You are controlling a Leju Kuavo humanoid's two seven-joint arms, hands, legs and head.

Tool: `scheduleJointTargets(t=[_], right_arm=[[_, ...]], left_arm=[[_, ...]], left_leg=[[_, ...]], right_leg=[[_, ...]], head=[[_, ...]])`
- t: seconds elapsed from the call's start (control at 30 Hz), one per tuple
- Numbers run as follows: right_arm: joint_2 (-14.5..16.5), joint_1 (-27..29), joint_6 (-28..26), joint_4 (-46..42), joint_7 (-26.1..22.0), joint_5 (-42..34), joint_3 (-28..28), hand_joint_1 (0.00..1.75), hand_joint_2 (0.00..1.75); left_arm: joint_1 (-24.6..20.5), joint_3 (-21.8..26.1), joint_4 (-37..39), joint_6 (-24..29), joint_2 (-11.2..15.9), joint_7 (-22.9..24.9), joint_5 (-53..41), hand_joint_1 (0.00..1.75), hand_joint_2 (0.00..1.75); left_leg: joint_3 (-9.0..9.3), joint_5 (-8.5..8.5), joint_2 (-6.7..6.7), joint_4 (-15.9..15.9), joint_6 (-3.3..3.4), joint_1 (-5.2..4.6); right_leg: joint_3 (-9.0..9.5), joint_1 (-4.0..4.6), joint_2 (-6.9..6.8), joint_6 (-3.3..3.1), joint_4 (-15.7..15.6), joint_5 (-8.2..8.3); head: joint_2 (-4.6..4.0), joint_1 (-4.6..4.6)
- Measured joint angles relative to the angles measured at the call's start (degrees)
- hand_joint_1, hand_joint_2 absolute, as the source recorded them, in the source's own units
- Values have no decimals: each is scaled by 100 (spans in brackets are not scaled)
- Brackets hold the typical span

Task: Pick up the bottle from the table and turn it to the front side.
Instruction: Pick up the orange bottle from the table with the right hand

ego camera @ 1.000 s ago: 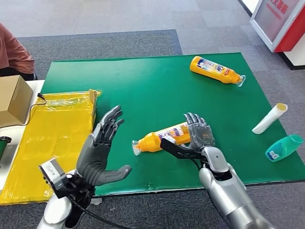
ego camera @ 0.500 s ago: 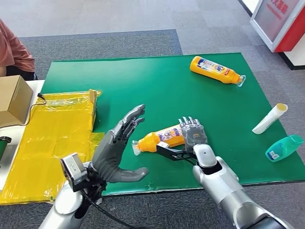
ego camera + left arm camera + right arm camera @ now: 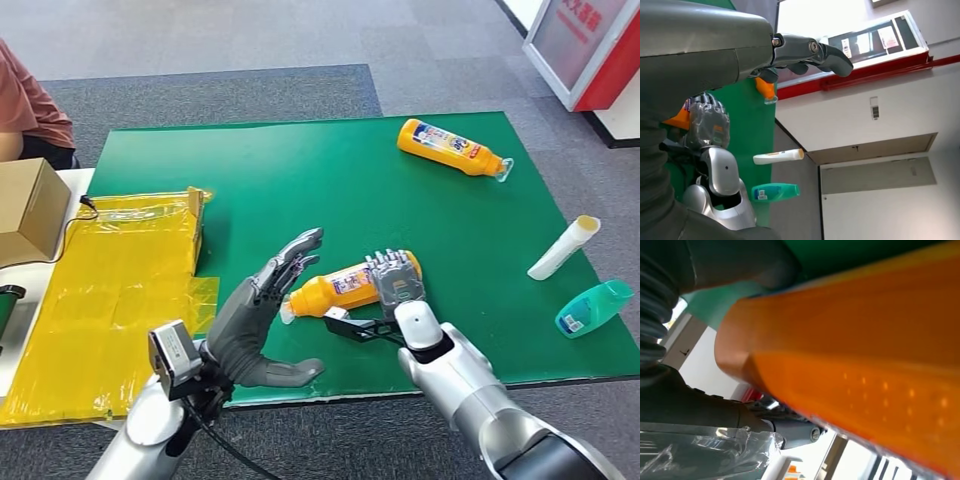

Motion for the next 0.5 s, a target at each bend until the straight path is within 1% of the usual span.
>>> scheduleJointTargets(t=[0.23, 0.33, 0.4, 0.5], right_arm=[[25, -101, -12, 138, -56, -49, 36, 175, 175], [27, -117, -35, 156, -141, -263, 24, 175, 175], [50, -122, -26, 118, -360, -818, -85, 175, 175], [152, -45, 238, -193, -986, -2416, -534, 175, 175]], left_arm=[[-3, -9, 56, -31, 1, 0, 67, 0, 175], [-1, -8, 61, -41, 1, 0, 76, 0, 175], [8, -7, 62, -32, 1, 0, 79, 0, 175], [52, 11, 61, 51, 5, -1, 81, 0, 175]], left_leg=[[7, 3, 0, 0, 1, 0], [9, 3, 0, 0, 1, 0], [15, 2, 1, 0, 1, 0], [24, 0, 4, 0, -1, 0]], right_leg=[[6, 0, 0, 0, 0, 1], [10, 0, 0, 0, 0, 1], [15, 0, 1, 0, 0, 1], [20, 0, 5, -3, 0, 3]], head=[[0, 0], [0, 0], [0, 1], [0, 1]])
